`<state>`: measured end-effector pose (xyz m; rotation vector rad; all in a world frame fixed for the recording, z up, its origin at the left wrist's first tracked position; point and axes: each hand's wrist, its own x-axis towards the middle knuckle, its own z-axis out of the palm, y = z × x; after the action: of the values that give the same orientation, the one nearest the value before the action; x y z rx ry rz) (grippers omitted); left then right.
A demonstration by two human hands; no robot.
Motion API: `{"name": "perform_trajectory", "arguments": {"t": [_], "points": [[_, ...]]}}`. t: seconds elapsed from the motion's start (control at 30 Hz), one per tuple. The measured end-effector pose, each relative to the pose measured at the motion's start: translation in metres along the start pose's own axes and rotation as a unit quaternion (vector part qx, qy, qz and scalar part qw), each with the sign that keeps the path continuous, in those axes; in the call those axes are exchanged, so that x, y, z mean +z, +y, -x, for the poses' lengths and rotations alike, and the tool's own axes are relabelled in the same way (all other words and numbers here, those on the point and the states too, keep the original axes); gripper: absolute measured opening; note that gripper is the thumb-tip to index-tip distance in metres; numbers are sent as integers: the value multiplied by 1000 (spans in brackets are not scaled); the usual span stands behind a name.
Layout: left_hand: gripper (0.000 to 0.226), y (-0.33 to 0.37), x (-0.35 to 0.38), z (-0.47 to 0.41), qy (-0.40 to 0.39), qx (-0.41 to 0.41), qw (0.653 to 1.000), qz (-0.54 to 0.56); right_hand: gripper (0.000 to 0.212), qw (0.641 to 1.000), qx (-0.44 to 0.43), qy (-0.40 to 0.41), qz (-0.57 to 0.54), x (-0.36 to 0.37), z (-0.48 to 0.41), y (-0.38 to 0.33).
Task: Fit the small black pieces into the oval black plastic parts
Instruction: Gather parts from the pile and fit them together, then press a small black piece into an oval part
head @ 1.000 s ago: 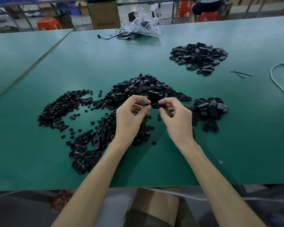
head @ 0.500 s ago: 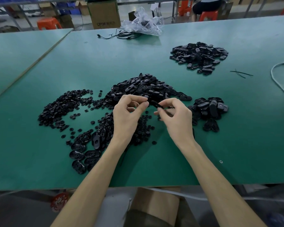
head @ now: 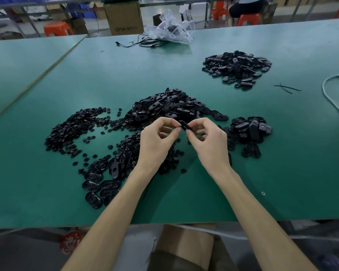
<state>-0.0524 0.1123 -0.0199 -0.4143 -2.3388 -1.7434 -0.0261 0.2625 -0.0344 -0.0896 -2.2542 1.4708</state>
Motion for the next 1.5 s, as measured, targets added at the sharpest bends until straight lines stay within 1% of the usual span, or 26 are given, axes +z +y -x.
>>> {"name": "perform_trajectory", "arguments": {"t": [0.13,0.33,0.43,0.57,0.67,0.83,0.93,1.07,1.13,1.2,1.27,1.33,1.4,1.5], "points": [[17,-2,0,0,-8,20,999,-26,16,1000,-8,-10,4,0,1,0],[19,-4,1,-1,5,8,999,-39,18,1000,-8,-27,-14,0,2,-1],[15,-4,0,-1,4,-2,999,-37,16,999,-2,-36,-33,0,2,-1],[12,-4,-1,-1,6,-10,1000,-27,27,998,-2,-38,-51,-1,2,-3],[10,-4,-2,0,13,-4,1000,-25,29,997,3,-40,-69,-1,2,-5],[7,-5,-3,2,17,17,999,-25,23,996,9,-42,-83,-1,3,-7],[14,-5,-1,2,10,58,997,-42,14,993,26,-35,-106,-3,3,-7],[21,-5,2,1,-9,88,994,-63,13,990,51,-19,-132,-6,1,-7],[23,-4,2,1,-24,84,995,-57,13,988,57,-13,-141,-6,0,-6],[22,-3,2,1,-34,54,998,-10,13,987,59,-9,-149,-7,0,-5],[18,-3,1,1,-31,32,999,24,15,987,56,-18,-151,-7,0,-5],[10,-4,0,2,-24,29,999,29,15,987,56,-34,-150,-6,1,-5],[7,-6,0,3,-14,43,999,1,12,986,56,-43,-150,-5,1,-4],[9,-7,1,4,-9,96,993,-64,4,985,49,-45,-161,-4,1,-3]]}}
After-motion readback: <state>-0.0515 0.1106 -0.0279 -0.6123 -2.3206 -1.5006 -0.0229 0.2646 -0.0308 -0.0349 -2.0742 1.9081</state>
